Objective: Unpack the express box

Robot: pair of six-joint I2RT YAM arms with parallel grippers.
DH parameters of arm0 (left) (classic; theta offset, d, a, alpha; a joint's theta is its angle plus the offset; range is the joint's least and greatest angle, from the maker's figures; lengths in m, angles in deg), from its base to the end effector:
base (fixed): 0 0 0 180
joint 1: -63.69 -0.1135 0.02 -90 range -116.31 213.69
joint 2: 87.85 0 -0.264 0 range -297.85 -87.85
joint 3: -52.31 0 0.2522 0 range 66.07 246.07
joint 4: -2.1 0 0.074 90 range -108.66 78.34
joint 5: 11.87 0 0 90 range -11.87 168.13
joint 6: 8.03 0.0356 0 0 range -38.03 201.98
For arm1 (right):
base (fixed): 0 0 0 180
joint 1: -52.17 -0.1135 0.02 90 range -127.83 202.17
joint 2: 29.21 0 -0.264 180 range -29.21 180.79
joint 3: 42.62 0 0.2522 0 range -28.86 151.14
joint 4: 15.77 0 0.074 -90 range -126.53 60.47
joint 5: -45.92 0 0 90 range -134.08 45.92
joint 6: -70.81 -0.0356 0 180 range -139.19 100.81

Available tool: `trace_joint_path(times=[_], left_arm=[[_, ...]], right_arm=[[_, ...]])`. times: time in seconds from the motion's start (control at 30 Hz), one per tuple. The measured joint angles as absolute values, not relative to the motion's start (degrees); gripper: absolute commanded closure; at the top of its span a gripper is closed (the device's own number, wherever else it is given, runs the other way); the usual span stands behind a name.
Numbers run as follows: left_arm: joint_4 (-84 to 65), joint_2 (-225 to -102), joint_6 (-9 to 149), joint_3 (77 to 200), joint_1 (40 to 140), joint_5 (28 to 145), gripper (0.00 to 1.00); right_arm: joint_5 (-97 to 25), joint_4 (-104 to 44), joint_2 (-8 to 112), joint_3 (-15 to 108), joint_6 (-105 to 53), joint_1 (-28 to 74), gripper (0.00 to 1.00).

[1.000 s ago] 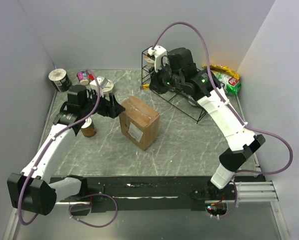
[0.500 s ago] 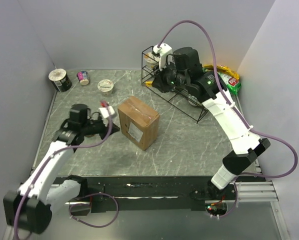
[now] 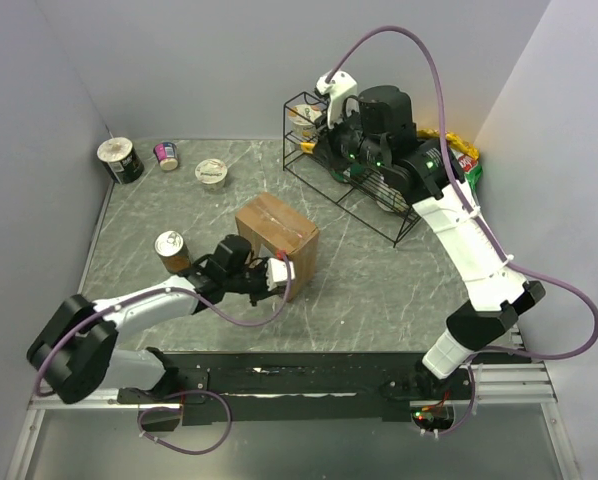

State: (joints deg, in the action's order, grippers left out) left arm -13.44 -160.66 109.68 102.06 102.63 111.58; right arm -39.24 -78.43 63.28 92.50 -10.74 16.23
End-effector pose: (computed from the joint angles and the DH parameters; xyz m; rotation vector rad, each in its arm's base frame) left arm 0.1861 -0.1756 0.2022 1.4714 1.6600 -0.7599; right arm 0.2572 0.1902 0.5106 -0.7856 1.7737 0.4020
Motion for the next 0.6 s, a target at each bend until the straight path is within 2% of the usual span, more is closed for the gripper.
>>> trace_joint_path(times=[0.27, 0.43, 0.47, 0.5, 0.6], left_arm=[[6.45, -169.91, 109.24, 100.53, 107.28, 101.7, 0.93], [7.69, -170.17, 107.78, 100.33, 107.98, 101.28, 0.71], [5.46, -169.1, 107.51, 100.57, 107.54, 101.89, 0.67], [3.32, -167.87, 107.47, 100.84, 106.89, 102.55, 0.59], [-8.37, -159.46, 107.38, 103.44, 101.95, 106.27, 0.5]], right_arm=[[-48.27, -76.86, 60.02, 88.19, -9.28, 16.38, 1.0], [-42.58, -76.79, 59.34, 88.15, -6.59, 17.34, 1.0], [-39.57, -76.95, 59.34, 88.15, -5.76, 17.85, 1.0], [-36.9, -77.16, 59.34, 88.15, -5.1, 18.31, 1.0], [-30.65, -77.19, 59.3, 88.15, -2.3, 20.12, 1.0]])
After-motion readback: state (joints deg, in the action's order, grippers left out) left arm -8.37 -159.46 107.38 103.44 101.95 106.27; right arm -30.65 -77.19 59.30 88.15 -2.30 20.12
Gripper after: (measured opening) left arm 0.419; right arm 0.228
